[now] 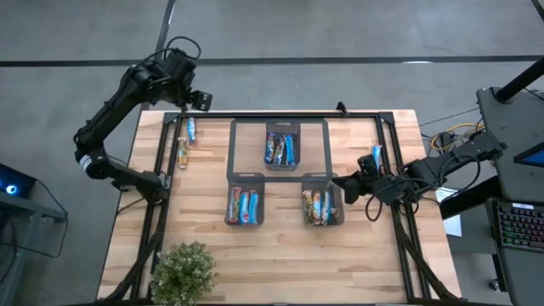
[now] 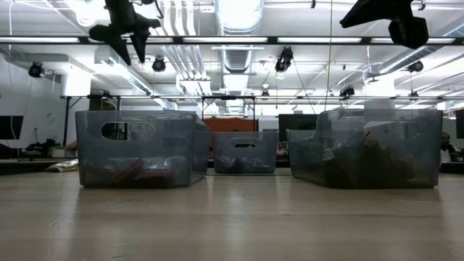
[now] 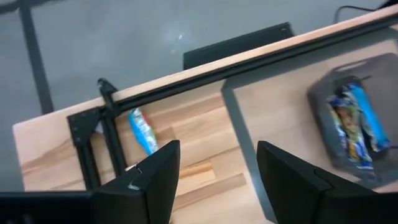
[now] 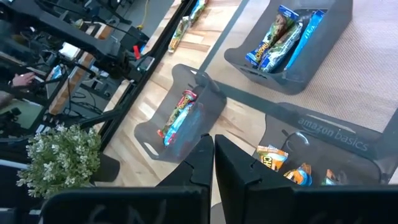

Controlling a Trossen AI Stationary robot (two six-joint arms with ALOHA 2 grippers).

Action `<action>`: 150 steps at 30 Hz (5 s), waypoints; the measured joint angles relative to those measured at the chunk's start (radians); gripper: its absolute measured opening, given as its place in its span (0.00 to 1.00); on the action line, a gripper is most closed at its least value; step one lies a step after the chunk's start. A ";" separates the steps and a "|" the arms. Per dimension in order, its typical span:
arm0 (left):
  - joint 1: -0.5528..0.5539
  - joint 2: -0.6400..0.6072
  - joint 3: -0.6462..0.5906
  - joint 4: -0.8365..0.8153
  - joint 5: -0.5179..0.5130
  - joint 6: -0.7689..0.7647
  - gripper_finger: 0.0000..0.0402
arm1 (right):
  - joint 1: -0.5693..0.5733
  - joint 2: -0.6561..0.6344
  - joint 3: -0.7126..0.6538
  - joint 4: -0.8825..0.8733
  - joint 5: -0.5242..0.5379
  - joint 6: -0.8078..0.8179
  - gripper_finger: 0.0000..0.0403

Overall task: Pick and place Granola Bars by type
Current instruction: Put the red granola bar into the bottom left black bin

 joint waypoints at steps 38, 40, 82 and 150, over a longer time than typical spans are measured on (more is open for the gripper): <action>0.014 0.015 -0.127 -0.072 -0.084 -0.163 0.49 | 0.000 0.000 0.000 -0.045 0.000 0.015 0.02; -0.004 -0.021 -0.175 -0.060 -0.105 -0.203 0.49 | 0.000 0.000 0.000 -0.045 0.000 0.007 0.02; -0.551 -0.222 -0.976 0.390 -0.605 -0.870 0.49 | -0.031 -0.115 0.161 -0.067 0.024 -0.221 0.02; -0.191 -0.054 -1.244 1.157 -0.475 -0.370 0.49 | -0.033 -0.361 0.521 -0.698 0.048 -0.419 0.02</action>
